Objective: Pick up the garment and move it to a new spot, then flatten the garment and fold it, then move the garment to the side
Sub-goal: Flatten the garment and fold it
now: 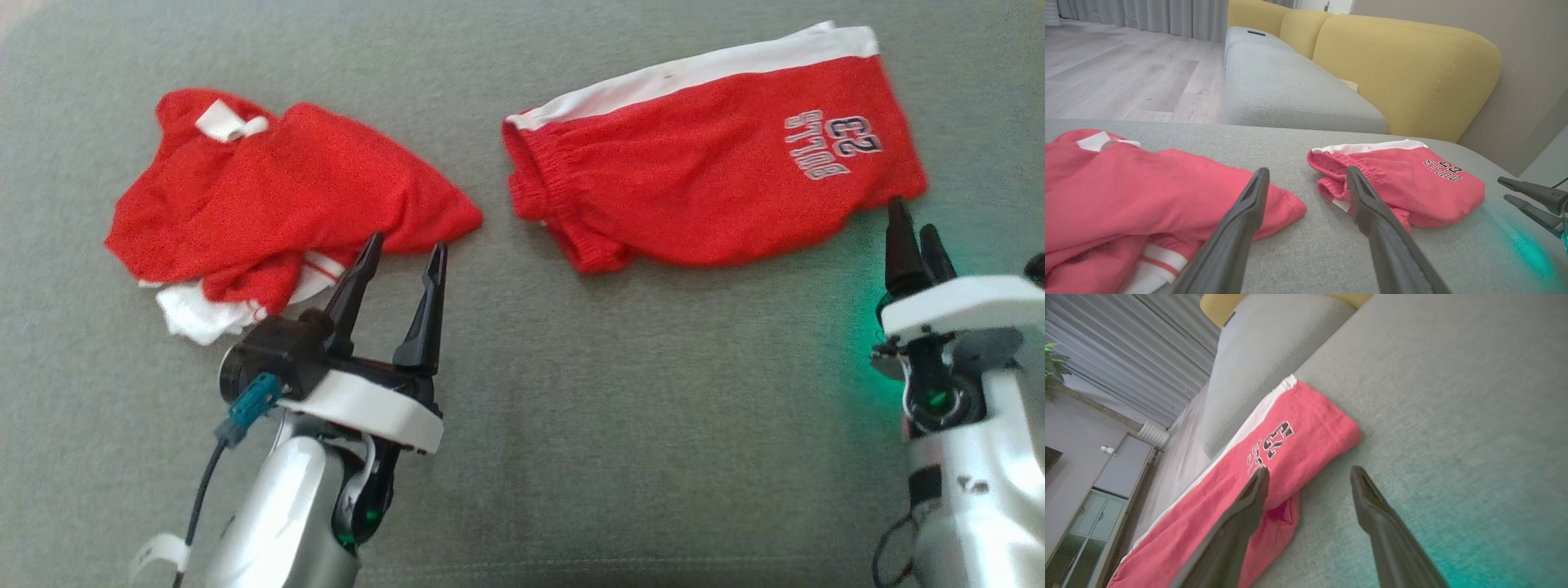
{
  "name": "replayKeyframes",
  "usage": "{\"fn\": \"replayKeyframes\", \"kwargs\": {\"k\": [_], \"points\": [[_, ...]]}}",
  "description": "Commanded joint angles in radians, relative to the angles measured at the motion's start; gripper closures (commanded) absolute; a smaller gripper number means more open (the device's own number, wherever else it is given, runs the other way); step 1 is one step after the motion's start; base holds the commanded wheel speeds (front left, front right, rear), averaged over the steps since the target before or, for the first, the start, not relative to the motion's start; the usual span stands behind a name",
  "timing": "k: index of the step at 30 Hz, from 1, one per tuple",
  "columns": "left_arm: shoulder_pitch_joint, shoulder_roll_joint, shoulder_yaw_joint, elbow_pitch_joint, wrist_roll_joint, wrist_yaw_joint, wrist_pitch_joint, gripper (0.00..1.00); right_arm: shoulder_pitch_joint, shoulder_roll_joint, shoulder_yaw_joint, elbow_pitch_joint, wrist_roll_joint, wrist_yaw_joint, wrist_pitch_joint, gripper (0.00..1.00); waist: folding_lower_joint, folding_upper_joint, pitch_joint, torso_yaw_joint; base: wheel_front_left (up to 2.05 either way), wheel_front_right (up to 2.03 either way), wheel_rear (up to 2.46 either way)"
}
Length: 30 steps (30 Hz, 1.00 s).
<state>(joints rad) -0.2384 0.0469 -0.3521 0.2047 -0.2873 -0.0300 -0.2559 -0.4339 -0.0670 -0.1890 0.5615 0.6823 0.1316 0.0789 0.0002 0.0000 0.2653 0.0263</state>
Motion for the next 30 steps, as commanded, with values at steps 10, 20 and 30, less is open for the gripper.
{"fn": "replayKeyframes", "kwargs": {"k": [10,20,30], "points": [[-0.084,0.003,-0.018,-0.042,-0.027,0.020,-0.006,0.00,-0.193,0.008,-0.098,0.135,0.009,-0.001,0.135,0.00,-0.0002,0.0000,0.083,0.101,0.00,0.00,0.00],[-0.125,0.003,-0.065,-0.057,-0.057,0.039,-0.006,0.00,-0.335,-0.049,-0.159,0.264,-0.091,-0.001,0.191,0.00,-0.0002,0.0000,0.135,0.168,0.00,0.00,0.00],[-0.141,0.003,-0.080,-0.093,-0.081,0.058,-0.006,0.00,-0.426,-0.090,-0.169,0.378,-0.210,-0.001,0.187,1.00,-0.0002,0.0000,0.149,0.193,0.00,0.00,0.00]]}}
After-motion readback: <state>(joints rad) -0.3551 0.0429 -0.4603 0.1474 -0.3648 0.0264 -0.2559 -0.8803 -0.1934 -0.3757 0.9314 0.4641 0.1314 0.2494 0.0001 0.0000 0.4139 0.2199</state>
